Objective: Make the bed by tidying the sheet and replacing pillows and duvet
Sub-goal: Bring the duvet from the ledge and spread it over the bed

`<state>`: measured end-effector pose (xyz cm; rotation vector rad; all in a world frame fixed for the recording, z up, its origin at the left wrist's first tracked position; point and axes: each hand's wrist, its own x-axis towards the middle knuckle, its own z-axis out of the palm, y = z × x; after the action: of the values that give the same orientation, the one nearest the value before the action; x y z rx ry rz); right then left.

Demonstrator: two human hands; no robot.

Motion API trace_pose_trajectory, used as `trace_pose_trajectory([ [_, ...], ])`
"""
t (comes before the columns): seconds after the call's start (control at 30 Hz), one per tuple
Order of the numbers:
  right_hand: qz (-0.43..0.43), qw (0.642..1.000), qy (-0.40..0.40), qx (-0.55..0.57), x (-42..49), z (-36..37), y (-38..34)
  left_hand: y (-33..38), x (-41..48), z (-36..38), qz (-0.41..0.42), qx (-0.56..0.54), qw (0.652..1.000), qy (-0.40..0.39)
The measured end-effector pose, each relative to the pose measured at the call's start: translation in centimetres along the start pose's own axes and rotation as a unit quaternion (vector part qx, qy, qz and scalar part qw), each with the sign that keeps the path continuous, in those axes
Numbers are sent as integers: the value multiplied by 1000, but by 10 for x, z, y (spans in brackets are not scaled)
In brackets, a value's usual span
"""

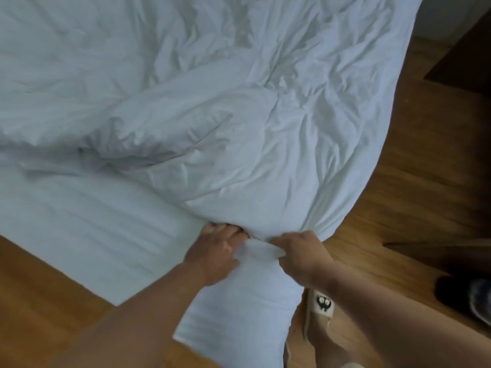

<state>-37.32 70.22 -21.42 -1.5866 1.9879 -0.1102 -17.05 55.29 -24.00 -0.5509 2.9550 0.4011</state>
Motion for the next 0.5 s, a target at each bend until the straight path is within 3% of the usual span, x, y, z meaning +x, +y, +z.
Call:
trace_pose_trajectory([
  [0.13, 12, 996, -24, 81, 5, 1, 15, -37, 7, 2, -18, 73, 997, -14],
  [0.33, 40, 996, 37, 71, 9, 28, 13, -13, 41, 20, -119, -47, 984, 122],
  [0.5, 56, 993, 91, 40, -18, 30, 2, -12, 11, -4, 27, 32, 998, 50],
])
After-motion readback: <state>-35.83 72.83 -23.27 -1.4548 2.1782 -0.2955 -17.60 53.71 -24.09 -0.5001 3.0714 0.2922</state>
